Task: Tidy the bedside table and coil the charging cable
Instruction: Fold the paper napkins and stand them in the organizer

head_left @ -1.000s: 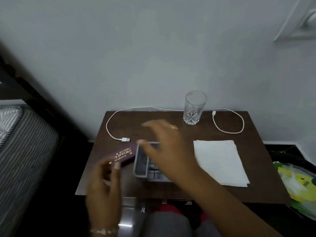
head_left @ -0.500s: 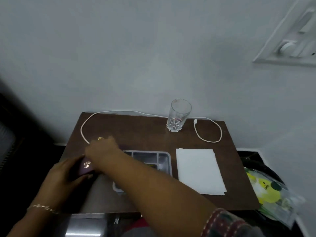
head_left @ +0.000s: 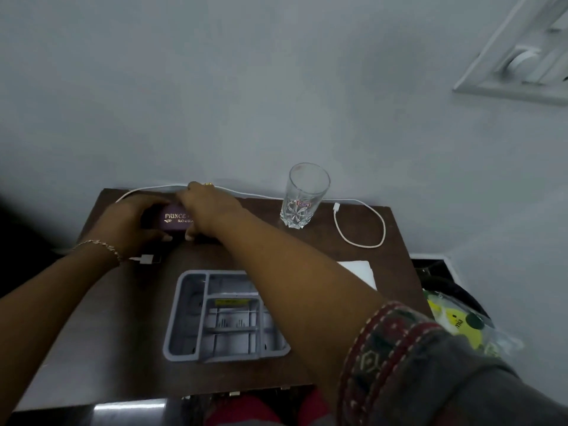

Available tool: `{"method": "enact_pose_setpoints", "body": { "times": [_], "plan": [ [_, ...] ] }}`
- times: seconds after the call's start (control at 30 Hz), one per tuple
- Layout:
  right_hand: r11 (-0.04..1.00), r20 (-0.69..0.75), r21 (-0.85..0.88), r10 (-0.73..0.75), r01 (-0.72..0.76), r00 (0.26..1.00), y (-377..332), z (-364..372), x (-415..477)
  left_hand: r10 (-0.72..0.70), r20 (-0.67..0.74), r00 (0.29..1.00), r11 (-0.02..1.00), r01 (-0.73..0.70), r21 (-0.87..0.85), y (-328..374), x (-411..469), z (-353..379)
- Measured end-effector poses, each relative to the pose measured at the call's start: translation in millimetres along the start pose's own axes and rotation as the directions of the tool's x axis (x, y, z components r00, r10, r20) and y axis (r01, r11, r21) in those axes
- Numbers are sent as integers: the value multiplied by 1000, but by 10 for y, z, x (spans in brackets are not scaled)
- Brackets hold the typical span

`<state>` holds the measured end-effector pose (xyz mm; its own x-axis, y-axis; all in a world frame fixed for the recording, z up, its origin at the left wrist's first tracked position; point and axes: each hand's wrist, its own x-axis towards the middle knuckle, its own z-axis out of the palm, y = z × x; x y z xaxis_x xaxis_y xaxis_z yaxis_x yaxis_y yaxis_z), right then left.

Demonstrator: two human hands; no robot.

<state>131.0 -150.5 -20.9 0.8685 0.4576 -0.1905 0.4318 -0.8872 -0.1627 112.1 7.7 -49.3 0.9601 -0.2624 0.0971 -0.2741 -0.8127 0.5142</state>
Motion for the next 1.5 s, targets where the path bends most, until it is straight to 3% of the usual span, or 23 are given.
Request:
{"method": "enact_pose_setpoints", "body": {
  "times": [0.27, 0.37, 0.43, 0.5, 0.53, 0.6, 0.67, 0.7, 0.77, 1.0, 1.07, 1.2, 1.4, 1.5],
  "plan": [
    [996, -25, -68, -61, 59, 998, 75, 131, 119, -63, 33, 997, 997, 64, -36, -42, -19, 86],
    [983, -109, 182, -4, 24, 994, 143, 65, -47, -120, -85, 989, 988, 111, -105, -21, -140, 33],
    [901, -244, 434, 101, 16, 964, 252, -33, -321, -243, -157, 957, 914, 172, -368, 124, -396, -60],
    [809, -389, 587, 243, 36, 889, 426, -65, -815, -198, -90, 976, 785, 103, -610, 387, -771, -115],
    [789, -430, 614, 312, 20, 847, 518, -48, -1087, -111, -31, 993, 778, 67, -625, 533, -953, -137],
    [768, -431, 635, 442, -84, 787, 689, 85, -1648, 81, 88, 993, 883, -30, -469, 782, -1229, -147],
    [736, -395, 646, 550, -203, 736, 807, 302, -2160, 226, 160, 961, 974, -217, -72, 935, -1336, -118],
    [731, -393, 633, 587, -255, 708, 840, 418, -2367, 264, 204, 943, 955, -285, 80, 986, -1332, -95],
    [750, -404, 565, 615, -344, 677, 887, 637, -2670, 262, 319, 911, 915, -340, 218, 1097, -1270, -61],
    [732, -173, 472, 624, -492, 762, 954, 1101, -3008, 169, 517, 839, 855, -386, 346, 1221, -1030, 3],
    [739, -166, 463, 614, -489, 772, 965, 1125, -3002, 247, 460, 853, 824, -435, 364, 1177, -1017, 21],
    [765, -169, 450, 580, -461, 797, 946, 1152, -2980, 93, 504, 859, 880, -307, 361, 1119, -965, -39],
    [770, -174, 445, 576, -458, 799, 873, 1190, -2948, -16, 521, 853, 853, -260, 453, 989, -826, -149],
    [763, -225, 488, 580, -425, 783, 848, 1227, -2933, 31, 468, 883, 903, -225, 366, 1088, -840, -174]
  ]
}}
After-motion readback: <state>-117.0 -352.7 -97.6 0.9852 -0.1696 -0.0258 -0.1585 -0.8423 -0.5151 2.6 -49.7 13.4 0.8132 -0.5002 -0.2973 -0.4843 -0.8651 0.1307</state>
